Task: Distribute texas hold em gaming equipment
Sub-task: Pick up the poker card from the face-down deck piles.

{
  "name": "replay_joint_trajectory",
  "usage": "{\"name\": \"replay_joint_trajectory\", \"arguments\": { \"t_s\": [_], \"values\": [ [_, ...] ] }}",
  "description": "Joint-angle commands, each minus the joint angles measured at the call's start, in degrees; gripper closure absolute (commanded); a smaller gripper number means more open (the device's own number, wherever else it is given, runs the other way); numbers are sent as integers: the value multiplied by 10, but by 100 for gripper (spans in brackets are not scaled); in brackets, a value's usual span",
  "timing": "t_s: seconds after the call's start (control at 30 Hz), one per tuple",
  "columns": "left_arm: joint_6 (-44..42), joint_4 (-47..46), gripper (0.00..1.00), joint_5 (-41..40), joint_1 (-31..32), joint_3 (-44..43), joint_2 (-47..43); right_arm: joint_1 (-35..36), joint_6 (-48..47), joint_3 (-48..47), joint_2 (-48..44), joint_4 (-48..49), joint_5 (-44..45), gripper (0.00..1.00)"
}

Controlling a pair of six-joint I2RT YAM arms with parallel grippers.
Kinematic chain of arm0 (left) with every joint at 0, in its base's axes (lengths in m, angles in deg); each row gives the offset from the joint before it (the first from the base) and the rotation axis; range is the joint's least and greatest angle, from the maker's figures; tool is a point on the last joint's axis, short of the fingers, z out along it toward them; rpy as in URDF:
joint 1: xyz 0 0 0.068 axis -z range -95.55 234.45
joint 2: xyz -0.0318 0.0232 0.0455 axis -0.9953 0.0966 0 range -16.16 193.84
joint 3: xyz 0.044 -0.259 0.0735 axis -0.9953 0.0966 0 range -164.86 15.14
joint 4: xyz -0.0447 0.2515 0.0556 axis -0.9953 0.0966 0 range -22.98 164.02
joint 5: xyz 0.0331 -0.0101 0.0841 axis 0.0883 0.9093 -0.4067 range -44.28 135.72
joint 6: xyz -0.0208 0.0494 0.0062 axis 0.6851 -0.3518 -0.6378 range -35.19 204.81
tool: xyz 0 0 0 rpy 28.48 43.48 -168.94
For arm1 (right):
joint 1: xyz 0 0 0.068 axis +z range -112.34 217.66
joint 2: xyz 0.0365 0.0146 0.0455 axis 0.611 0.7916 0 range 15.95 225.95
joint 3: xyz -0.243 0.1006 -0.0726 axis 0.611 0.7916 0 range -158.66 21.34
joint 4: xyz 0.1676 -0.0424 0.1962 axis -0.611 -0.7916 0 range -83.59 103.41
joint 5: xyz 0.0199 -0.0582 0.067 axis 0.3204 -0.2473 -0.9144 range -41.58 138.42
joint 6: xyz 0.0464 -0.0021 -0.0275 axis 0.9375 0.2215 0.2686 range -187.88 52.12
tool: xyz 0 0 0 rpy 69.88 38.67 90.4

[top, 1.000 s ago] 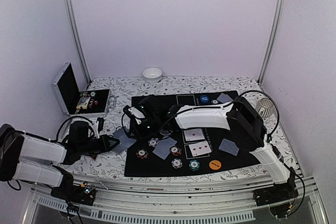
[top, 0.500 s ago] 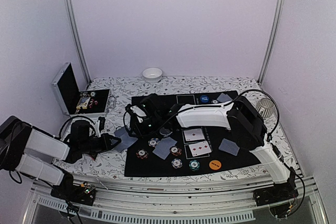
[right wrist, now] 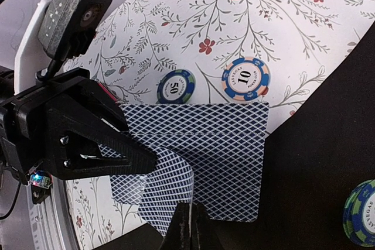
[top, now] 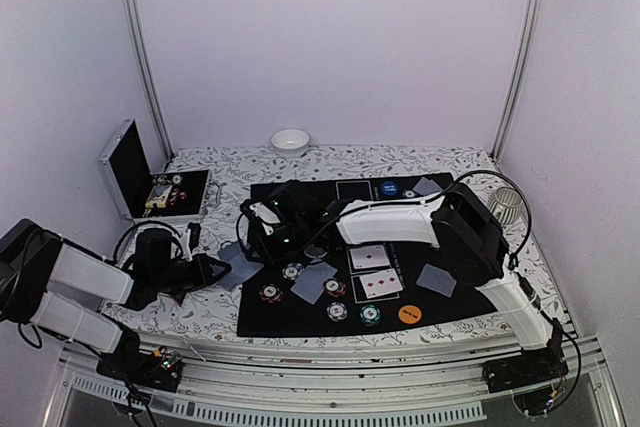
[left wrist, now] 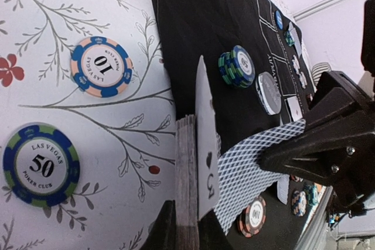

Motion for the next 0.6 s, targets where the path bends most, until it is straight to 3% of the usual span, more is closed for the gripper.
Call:
{"name": "replay_joint_trajectory", "arguments": {
  "t_s": [0.0, 0.4, 0.57],
  "values": [
    [0, 39, 89, -51, -19, -2, 16, -23, 5, 11, -23, -30, 7, 98],
    [2, 42, 82, -50, -20, -2, 13, -25, 13, 17, -27, -29, 5, 98],
    [1, 40, 83, -47, -22, -2, 13, -25, 15, 17, -30, -29, -11, 98]
  ]
}}
